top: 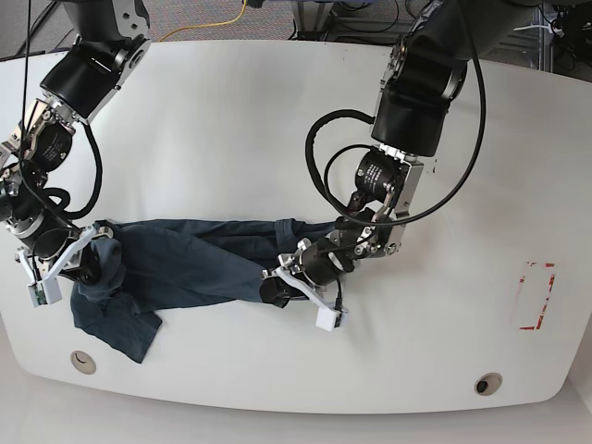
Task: Layout the t-shirt on the table in an organized manner, then fold the t-shirt properly
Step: 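Pull the held shirt end outward with the left gripper to straighten it, then lift the navy shirt with both grippers and swing it up off the table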
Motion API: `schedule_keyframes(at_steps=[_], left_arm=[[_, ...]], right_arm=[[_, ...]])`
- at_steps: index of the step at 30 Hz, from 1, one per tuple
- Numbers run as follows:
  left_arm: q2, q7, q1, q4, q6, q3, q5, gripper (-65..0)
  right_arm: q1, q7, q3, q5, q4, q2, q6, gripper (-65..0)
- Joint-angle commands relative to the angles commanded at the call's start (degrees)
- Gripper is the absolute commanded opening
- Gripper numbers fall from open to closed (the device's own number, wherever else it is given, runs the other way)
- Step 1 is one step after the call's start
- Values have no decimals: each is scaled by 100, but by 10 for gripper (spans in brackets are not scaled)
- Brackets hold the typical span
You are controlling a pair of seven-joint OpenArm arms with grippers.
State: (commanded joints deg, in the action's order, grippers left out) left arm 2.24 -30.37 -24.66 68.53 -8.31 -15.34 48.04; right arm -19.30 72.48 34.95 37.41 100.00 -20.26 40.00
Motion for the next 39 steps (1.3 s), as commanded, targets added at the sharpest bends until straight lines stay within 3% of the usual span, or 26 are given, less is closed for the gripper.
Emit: schedule_keyframes(at_steps=[9,16,21,28,35,39], left_arm=[[-1609,-18,220,949,-352,26,1310,-650],[-2391,-35,352,1600,-360,422,1811,-650],[-2796,-53,360,1785,-360,642,2154,-650],[-3165,-246,299,2110,-404,888,2215,-650],[-3358,-396,-193,2303,-1160,809,2356,-650],[-3631,-404,-501,2268,-1301,809,2673,-650]], right_arm=[[18,9,0,0,316,0,0,-648],[9,158,0,0,360,18,0,-648],[0,158,0,-18,360,35,0,-648],[-149,123,-9,-44,343,18,0,-648],[-615,53,-9,-9,-9,-18,0,-645],[-853,-35,-18,-62,-202,-35,0,-645]])
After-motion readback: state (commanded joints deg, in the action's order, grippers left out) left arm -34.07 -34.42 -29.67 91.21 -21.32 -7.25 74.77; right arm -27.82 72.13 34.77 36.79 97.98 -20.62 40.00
